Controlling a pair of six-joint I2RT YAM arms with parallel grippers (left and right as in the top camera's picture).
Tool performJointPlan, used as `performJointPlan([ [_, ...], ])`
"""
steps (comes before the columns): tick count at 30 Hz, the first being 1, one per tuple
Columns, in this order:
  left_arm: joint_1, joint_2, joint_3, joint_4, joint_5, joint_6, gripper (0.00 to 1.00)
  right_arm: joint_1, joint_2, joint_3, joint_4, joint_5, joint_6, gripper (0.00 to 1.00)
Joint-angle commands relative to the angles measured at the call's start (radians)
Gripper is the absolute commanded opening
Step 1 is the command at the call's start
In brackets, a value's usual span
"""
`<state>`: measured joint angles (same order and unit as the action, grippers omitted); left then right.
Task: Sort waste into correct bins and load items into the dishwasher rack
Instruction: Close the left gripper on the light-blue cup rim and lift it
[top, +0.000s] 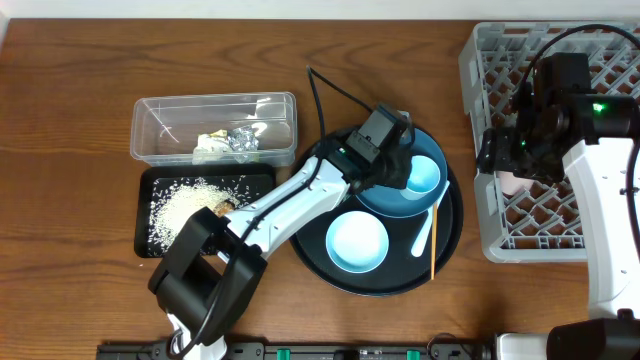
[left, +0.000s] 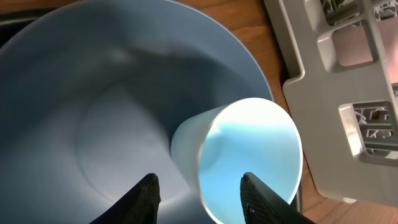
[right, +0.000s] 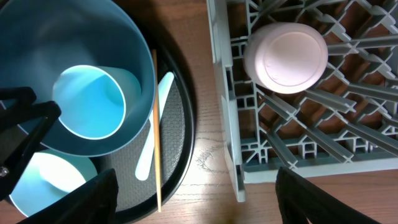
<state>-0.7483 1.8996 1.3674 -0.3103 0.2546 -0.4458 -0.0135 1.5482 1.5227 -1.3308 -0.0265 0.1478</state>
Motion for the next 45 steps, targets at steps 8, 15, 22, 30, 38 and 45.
performJointPlan([
  [8, -0.021, 0.049, -0.002, 0.037, -0.013, -0.005, 0.36, -0.006, -0.003, -0.001, -0.002, -0.001, -0.015, 0.75],
  [15, -0.02, 0.044, 0.001, 0.04, -0.013, -0.005, 0.06, -0.006, -0.003, -0.001, -0.007, -0.001, -0.015, 0.75],
  [22, -0.02, 0.043, 0.001, 0.039, -0.013, -0.005, 0.06, -0.006, -0.003, -0.001, -0.02, -0.001, -0.015, 0.76],
  [30, 0.092, -0.087, 0.027, 0.035, 0.023, -0.006, 0.06, -0.006, -0.004, -0.001, -0.012, -0.071, -0.082, 0.75],
  [38, 0.372, -0.296, 0.027, 0.025, 0.472, -0.081, 0.06, -0.008, -0.004, -0.001, 0.063, -0.624, -0.369, 0.77],
  [45, 0.595, -0.305, 0.017, 0.028, 0.974, -0.102, 0.06, -0.014, -0.004, -0.001, 0.061, -1.066, -0.723, 0.77],
])
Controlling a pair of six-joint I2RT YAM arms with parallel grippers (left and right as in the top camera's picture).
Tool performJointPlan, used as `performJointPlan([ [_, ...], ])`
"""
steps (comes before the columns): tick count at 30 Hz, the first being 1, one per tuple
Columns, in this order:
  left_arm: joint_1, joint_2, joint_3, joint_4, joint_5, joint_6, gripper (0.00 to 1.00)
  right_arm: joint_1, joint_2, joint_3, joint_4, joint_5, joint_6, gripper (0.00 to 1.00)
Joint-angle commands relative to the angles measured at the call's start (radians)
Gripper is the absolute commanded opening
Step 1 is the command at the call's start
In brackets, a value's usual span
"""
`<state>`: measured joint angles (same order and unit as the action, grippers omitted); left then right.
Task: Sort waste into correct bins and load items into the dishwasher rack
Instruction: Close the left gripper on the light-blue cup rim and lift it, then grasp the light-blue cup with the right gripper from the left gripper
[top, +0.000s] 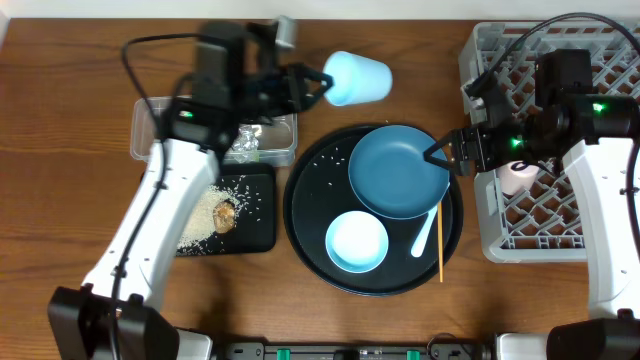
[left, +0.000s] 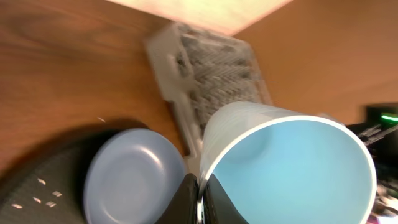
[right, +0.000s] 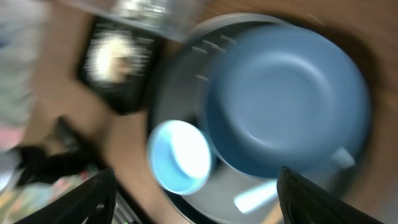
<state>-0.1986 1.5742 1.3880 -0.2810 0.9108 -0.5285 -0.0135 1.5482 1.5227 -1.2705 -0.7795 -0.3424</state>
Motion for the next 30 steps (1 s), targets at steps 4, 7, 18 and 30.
performJointPlan([
  [4, 0.056, 0.039, -0.024, -0.001, 0.458, -0.006, 0.06, -0.039, -0.004, -0.001, 0.001, -0.52, -0.384, 0.76],
  [7, 0.036, 0.049, -0.027, 0.009, 0.499, 0.0, 0.06, -0.051, -0.003, -0.001, 0.002, -0.582, -0.44, 0.77],
  [18, -0.072, 0.051, -0.027, 0.111, 0.515, -0.051, 0.06, -0.051, -0.003, -0.001, 0.003, -0.652, -0.582, 0.78],
  [30, -0.081, 0.051, -0.027, 0.134, 0.503, -0.081, 0.06, 0.006, -0.003, -0.004, 0.035, -0.695, -0.635, 0.78],
])
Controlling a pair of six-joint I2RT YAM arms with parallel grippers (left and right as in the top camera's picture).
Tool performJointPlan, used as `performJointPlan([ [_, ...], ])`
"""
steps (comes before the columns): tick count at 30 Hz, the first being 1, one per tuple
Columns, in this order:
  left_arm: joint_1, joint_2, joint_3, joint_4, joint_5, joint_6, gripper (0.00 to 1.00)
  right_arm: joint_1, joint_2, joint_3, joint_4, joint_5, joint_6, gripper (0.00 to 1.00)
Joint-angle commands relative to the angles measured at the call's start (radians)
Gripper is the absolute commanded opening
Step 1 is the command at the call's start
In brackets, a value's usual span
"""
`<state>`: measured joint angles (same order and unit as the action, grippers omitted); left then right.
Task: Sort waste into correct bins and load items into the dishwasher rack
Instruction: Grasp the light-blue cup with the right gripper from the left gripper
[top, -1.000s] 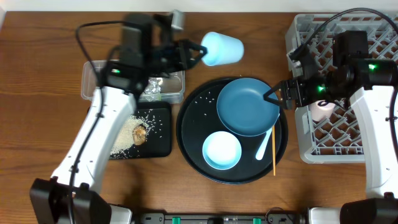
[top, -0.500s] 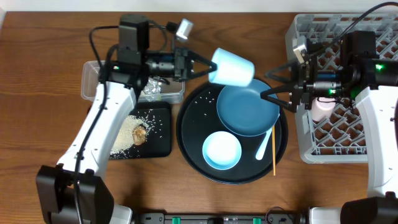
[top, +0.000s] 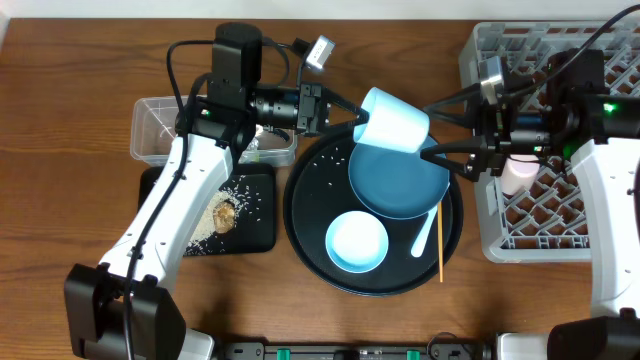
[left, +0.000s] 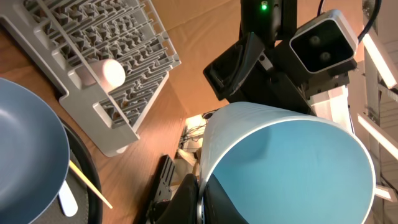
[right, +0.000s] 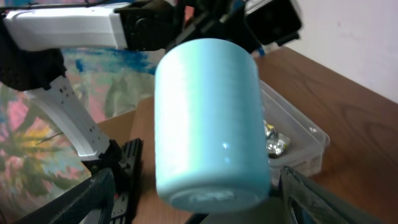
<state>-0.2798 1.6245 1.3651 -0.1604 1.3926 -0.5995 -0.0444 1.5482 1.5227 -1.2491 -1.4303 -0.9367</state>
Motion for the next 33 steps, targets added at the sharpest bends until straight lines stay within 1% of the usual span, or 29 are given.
performJointPlan([
  [1, -0.002, 0.001, -0.004, 0.018, 0.021, -0.016, 0.06, 0.048, -0.003, -0.006, 0.027, -0.044, -0.04, 0.78],
  [12, -0.002, 0.001, -0.003, 0.1, 0.04, -0.085, 0.07, 0.088, 0.016, -0.029, 0.07, -0.037, -0.04, 0.76],
  [21, -0.002, 0.001, -0.003, 0.1, 0.04, -0.087, 0.06, 0.097, 0.072, -0.038, 0.083, -0.05, -0.04, 0.77],
  [33, -0.002, 0.001, -0.003, 0.099, 0.037, -0.086, 0.07, 0.099, 0.074, -0.038, 0.106, -0.122, -0.04, 0.72],
])
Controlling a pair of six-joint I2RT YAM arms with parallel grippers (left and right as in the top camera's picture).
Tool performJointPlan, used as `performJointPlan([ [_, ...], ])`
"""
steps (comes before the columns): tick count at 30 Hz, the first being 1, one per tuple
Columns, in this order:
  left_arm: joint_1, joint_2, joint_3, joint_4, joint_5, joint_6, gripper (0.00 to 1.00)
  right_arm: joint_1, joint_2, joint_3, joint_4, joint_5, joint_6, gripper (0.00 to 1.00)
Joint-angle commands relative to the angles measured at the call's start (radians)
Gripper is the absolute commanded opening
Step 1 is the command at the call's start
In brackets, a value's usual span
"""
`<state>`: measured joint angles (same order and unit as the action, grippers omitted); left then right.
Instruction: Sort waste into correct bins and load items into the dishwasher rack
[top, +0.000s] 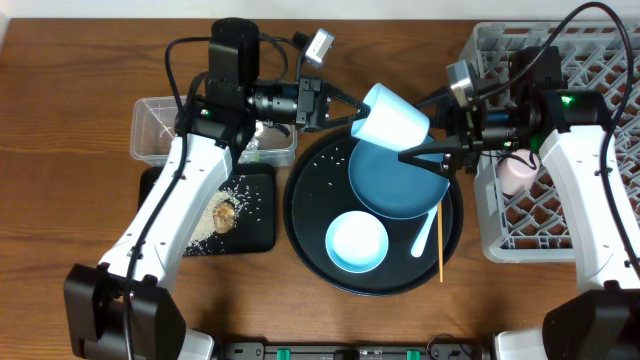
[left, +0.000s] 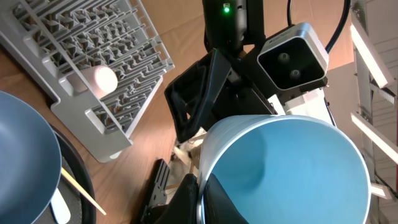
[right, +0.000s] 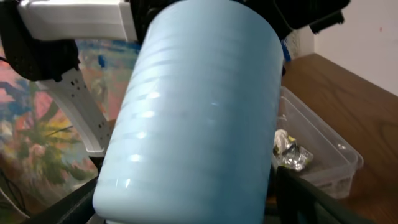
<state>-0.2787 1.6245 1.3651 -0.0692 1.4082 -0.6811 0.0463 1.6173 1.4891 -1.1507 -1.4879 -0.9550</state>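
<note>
A light blue cup hangs tilted above the far edge of the blue plate. My left gripper is shut on the cup's rim; the left wrist view shows its fingers pinching the wall of the cup. My right gripper stands open, one finger on either side of the cup's closed end. The cup fills the right wrist view, bottom toward the camera. A pink cup stands upside down in the grey dishwasher rack.
The plate lies on a dark round tray with a light blue bowl, a white spoon and a chopstick. At left are a clear bin with foil and a black tray of rice.
My right gripper has come in leftward: it was just right of the cup, and its open fingers now straddle the cup's closed end. The cup and left arm have hardly moved.
My left gripper stood open at the rim of the cup lying on the blue plate, with the right gripper by the rack. Then the left held the cup up at the table's back. Then the cup hung over the plate facing the right gripper, which now straddles it.
</note>
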Motion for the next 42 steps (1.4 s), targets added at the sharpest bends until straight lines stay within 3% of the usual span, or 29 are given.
performJointPlan([
  [1, -0.003, 0.001, -0.003, 0.008, 0.021, -0.005, 0.06, 0.008, 0.005, -0.005, 0.009, -0.066, -0.022, 0.72],
  [5, -0.003, 0.001, -0.004, 0.008, 0.021, -0.004, 0.06, 0.008, 0.005, -0.005, 0.01, -0.071, -0.021, 0.67],
  [12, -0.003, 0.001, -0.004, 0.008, 0.021, -0.004, 0.06, 0.007, 0.005, -0.005, 0.01, -0.071, -0.018, 0.48],
  [16, -0.003, 0.001, -0.004, 0.008, 0.019, 0.0, 0.07, 0.006, 0.004, -0.005, 0.011, -0.072, -0.006, 0.47],
  [19, -0.002, 0.001, -0.004, 0.008, 0.004, -0.001, 0.17, 0.005, 0.004, -0.005, 0.01, -0.072, 0.002, 0.43],
  [25, 0.04, 0.001, -0.004, 0.008, -0.041, 0.0, 0.25, -0.018, 0.002, -0.004, 0.011, -0.054, 0.04, 0.4],
  [30, 0.108, 0.001, -0.004, 0.008, -0.052, 0.0, 0.26, -0.055, -0.009, -0.001, 0.011, -0.002, 0.093, 0.37],
  [36, 0.2, 0.001, -0.004, -0.006, -0.052, 0.023, 0.26, -0.108, -0.05, 0.017, 0.014, 0.138, 0.222, 0.34],
  [42, 0.264, 0.001, -0.004, -0.19, -0.133, 0.138, 0.26, -0.182, -0.104, 0.093, 0.018, 0.455, 0.554, 0.29],
])
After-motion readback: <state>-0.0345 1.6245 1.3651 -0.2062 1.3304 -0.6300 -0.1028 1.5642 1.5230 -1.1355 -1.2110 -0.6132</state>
